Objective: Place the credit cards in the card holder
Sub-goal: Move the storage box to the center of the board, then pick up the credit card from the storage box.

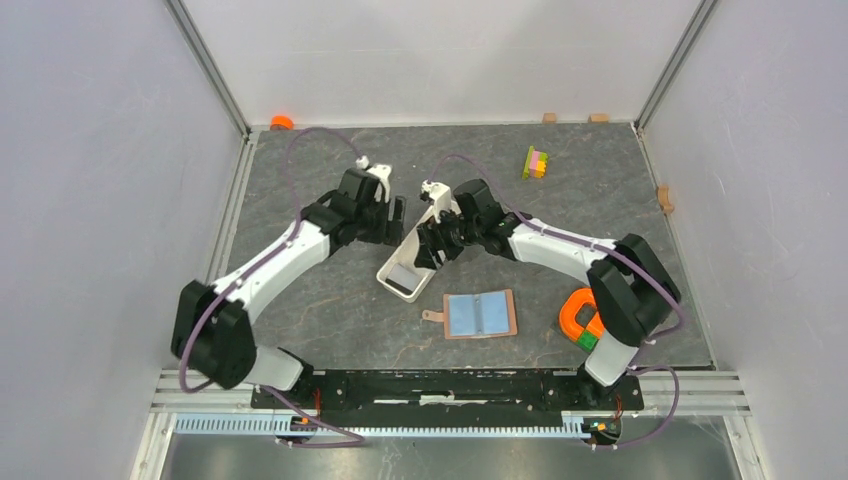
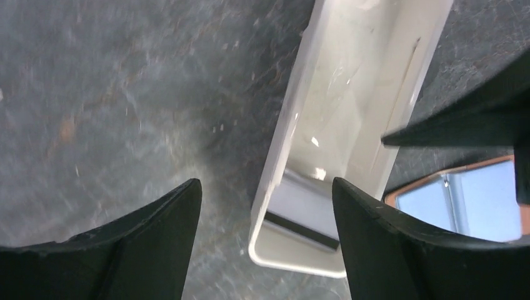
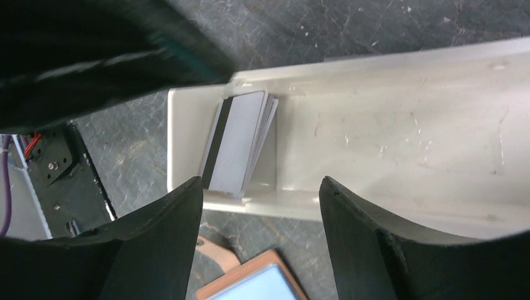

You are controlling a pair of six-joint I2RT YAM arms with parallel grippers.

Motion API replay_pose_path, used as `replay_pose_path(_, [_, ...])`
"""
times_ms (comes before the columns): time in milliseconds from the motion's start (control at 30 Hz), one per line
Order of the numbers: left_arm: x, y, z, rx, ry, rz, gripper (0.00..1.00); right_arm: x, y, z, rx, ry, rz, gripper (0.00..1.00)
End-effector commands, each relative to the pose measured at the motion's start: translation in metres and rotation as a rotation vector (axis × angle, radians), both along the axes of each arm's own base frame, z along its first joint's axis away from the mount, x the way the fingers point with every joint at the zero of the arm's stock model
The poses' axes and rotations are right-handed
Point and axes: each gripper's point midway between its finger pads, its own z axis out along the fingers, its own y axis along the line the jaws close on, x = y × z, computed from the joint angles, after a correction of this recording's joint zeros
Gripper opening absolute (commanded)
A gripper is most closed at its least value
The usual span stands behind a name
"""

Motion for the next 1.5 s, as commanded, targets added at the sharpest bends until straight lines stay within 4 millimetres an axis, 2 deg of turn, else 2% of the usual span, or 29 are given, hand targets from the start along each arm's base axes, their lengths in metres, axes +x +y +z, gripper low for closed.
replay_pose_path(0, [-0.029,0.019,-0.014,-0.095,0.072,0.222,0.84,0.014,0.017,0.005,0.011,-0.024,0.059,0.73])
replay_pose_path(100, [-0.042,0.020,-0.020,-0.195,0.088,0.266,0.85,0.019,0.024,-0.006,0.000,0.001,0.071,0.73])
replay_pose_path(167, [-0.052,0.013,-0.024,-0.265,0.125,0.260,0.83,0.019,0.029,-0.015,-0.010,0.028,0.082,0.72])
replay_pose_path(233, [-0.060,0.007,-0.027,-0.319,0.149,0.252,0.82,0.015,0.037,-0.023,-0.019,0.054,0.101,0.71])
replay_pose_path(367, [-0.072,0.008,-0.040,-0.357,0.170,0.274,0.78,0.005,0.048,-0.040,-0.057,0.093,0.127,0.70])
replay_pose_path(533, [-0.076,0.007,-0.047,-0.384,0.172,0.277,0.67,-0.008,0.054,-0.059,-0.097,0.151,0.146,0.69])
replay_pose_path(700, [-0.074,0.007,-0.051,-0.377,0.176,0.279,0.58,-0.025,0.056,-0.066,-0.101,0.205,0.166,0.66])
replay_pose_path(800, [-0.073,0.006,-0.051,-0.381,0.176,0.282,0.52,-0.030,0.057,-0.062,-0.087,0.232,0.159,0.56])
replay_pose_path(1033, [-0.071,0.005,-0.046,-0.397,0.158,0.284,0.48,-0.026,0.058,-0.038,-0.052,0.220,0.103,0.28])
replay_pose_path(1200, [-0.071,0.006,-0.045,-0.400,0.152,0.286,0.47,-0.023,0.056,-0.029,-0.052,0.195,0.083,0.10])
replay_pose_path(1333, [-0.069,0.006,-0.038,-0.410,0.133,0.285,0.47,-0.018,0.049,-0.028,-0.082,0.159,0.054,0.00])
replay_pose_path(1467, [-0.067,0.007,-0.041,-0.391,0.140,0.274,0.44,-0.014,0.045,-0.033,-0.116,0.153,0.027,0.00])
